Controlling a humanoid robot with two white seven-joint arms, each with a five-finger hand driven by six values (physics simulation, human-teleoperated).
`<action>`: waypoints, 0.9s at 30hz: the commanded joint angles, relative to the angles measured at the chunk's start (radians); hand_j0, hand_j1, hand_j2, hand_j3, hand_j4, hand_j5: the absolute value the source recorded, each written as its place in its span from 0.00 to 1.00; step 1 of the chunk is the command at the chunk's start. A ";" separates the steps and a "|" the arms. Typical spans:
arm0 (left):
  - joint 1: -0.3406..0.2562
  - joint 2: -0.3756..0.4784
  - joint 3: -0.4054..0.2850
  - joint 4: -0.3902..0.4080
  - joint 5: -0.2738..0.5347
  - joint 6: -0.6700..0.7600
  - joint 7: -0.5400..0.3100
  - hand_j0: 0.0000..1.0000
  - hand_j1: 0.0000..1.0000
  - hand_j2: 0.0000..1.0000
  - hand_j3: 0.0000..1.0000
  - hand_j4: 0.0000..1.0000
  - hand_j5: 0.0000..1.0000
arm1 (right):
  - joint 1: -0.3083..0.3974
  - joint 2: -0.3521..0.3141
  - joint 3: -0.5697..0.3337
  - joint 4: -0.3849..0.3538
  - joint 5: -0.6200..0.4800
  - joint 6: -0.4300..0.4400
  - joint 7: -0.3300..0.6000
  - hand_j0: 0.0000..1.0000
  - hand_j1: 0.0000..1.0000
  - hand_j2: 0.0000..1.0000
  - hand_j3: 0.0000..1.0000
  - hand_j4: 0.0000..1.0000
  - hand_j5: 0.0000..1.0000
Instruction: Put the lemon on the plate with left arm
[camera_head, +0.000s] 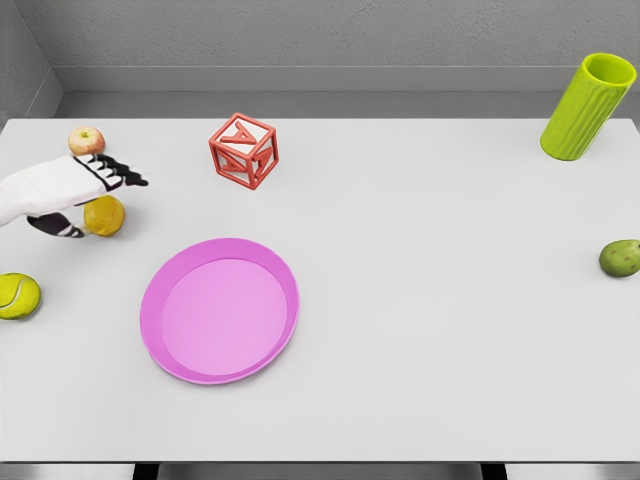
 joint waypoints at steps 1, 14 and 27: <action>0.000 0.005 -0.006 0.005 -0.024 0.001 0.000 1.00 1.00 1.00 1.00 1.00 1.00 | 0.000 0.000 0.000 0.000 0.000 0.000 0.000 1.00 1.00 1.00 1.00 1.00 1.00; -0.075 0.002 -0.155 0.011 -0.031 0.001 0.000 1.00 1.00 1.00 1.00 1.00 1.00 | 0.000 0.000 0.000 0.000 0.000 0.000 0.000 1.00 1.00 1.00 1.00 1.00 1.00; -0.089 -0.001 -0.165 0.062 -0.033 0.001 0.000 1.00 1.00 1.00 1.00 1.00 1.00 | 0.000 0.000 0.000 -0.001 0.000 0.000 0.000 1.00 1.00 1.00 1.00 1.00 1.00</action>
